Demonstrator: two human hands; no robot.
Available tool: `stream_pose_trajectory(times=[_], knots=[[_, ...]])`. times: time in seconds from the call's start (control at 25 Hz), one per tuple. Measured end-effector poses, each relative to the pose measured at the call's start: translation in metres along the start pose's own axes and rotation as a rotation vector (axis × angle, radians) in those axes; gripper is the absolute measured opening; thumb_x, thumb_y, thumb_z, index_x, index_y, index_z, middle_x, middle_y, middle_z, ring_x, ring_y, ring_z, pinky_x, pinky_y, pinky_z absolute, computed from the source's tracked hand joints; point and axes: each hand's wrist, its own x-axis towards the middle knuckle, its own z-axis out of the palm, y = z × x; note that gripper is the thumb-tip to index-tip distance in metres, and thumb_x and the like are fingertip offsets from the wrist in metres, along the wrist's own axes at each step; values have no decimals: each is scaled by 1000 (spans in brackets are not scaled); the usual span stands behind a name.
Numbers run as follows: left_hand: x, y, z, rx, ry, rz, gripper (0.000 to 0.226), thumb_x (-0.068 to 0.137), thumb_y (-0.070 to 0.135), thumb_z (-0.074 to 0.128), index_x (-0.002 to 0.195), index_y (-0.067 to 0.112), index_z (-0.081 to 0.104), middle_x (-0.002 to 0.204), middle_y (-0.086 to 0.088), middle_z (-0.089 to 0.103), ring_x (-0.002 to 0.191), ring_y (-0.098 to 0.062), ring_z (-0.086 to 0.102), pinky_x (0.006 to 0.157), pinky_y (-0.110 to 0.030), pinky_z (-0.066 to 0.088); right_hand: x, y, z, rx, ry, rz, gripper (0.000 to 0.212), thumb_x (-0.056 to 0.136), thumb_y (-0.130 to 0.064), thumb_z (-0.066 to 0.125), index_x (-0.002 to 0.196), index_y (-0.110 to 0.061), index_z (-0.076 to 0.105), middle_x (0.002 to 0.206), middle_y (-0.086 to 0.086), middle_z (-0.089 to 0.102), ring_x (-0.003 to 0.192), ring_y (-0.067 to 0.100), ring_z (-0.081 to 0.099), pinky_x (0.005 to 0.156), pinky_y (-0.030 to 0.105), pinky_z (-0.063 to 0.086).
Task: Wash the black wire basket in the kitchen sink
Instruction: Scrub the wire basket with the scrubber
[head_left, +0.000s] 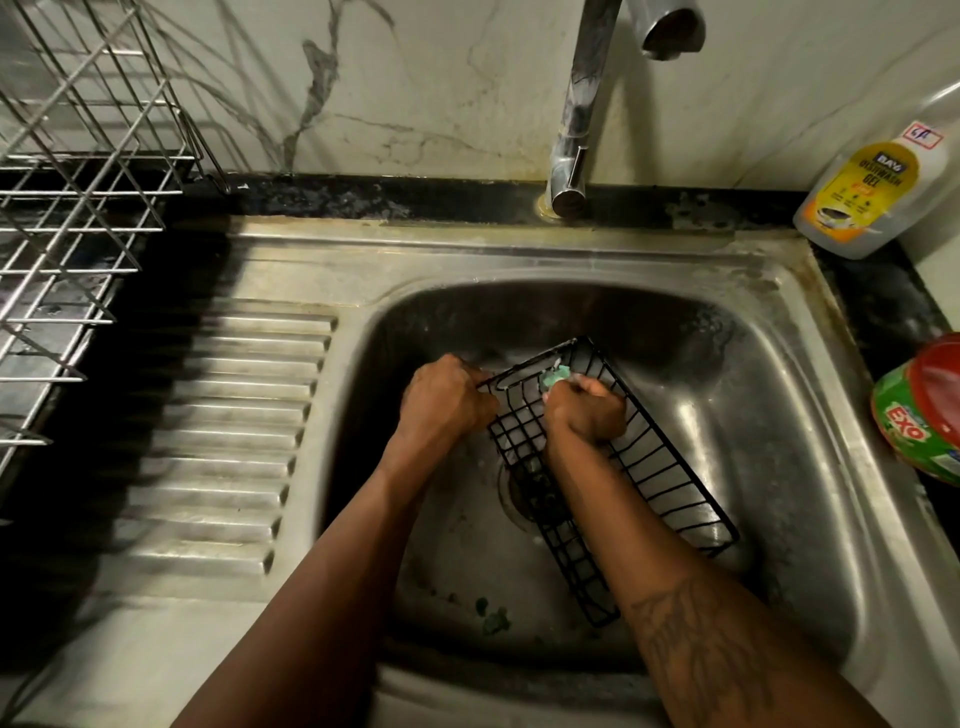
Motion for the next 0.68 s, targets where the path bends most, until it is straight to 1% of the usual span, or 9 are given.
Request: stream_pose_trajectory(times=[0.08, 0.16, 0.24, 0.32, 0.36, 0.44, 0.52, 0.6, 0.68], knots=[[-2, 4, -2, -21, -66, 0, 39, 84, 14, 69, 120, 28, 74, 105, 5, 69, 89, -12, 60, 76, -17, 42, 3, 1, -1, 103, 49, 44, 18, 83, 5, 72, 89, -12, 73, 88, 11, 75, 73, 18, 73, 67, 31, 63], [1, 8, 0, 18, -158, 47, 44, 82, 8, 68, 123, 26, 71, 110, 3, 66, 96, -13, 59, 79, -16, 41, 0, -4, 0, 162, -50, 106, 13, 85, 7, 70, 95, -2, 74, 86, 12, 74, 66, 16, 71, 61, 23, 61], [2, 8, 1, 47, -181, 67, 27, 79, 9, 70, 99, 26, 69, 96, 2, 65, 99, -20, 64, 77, -20, 47, -7, -12, 0, 214, -184, 124, 15, 86, 9, 68, 99, 4, 73, 83, 16, 72, 56, 11, 67, 53, 16, 56], [3, 4, 2, 65, -97, 40, 7, 80, 20, 69, 82, 26, 66, 81, 1, 65, 92, -25, 68, 74, -27, 53, -13, -15, 1, 197, -291, 94, 17, 84, 10, 68, 97, 2, 74, 79, 15, 72, 50, 7, 65, 52, 15, 54], [3, 1, 3, 63, -29, 37, 8, 84, 27, 66, 82, 20, 69, 82, -2, 69, 91, -28, 69, 76, -29, 54, -16, -14, 2, 159, -341, 70, 16, 83, 8, 70, 94, -3, 76, 80, 12, 74, 53, 6, 67, 56, 16, 56], [2, -2, 8, 64, 56, 49, 27, 94, 36, 56, 94, 15, 74, 91, -9, 74, 92, -32, 69, 80, -34, 54, -22, -10, 4, 105, -443, 22, 17, 85, 2, 73, 84, -15, 77, 82, 5, 76, 70, 11, 71, 70, 21, 59], [2, -3, 12, 108, 40, 79, 26, 96, 33, 52, 100, 16, 72, 96, -9, 74, 94, -32, 70, 79, -34, 54, -28, -7, 8, 53, -506, -88, 22, 86, 0, 73, 78, -20, 75, 81, 0, 75, 79, 16, 72, 76, 25, 59], [4, -4, 11, 109, 2, 66, 23, 94, 29, 52, 103, 18, 69, 99, -9, 75, 96, -32, 71, 79, -35, 56, -34, -10, 10, 23, -525, -278, 22, 85, 2, 72, 79, -19, 74, 83, -1, 75, 80, 15, 72, 78, 27, 58], [5, -1, 8, -35, -80, -32, 18, 95, 25, 53, 100, 15, 67, 85, -10, 76, 77, -29, 76, 69, -38, 63, -38, -17, 6, 42, -545, -474, 20, 86, 2, 71, 85, -18, 74, 87, -2, 75, 83, 13, 73, 78, 28, 60]])
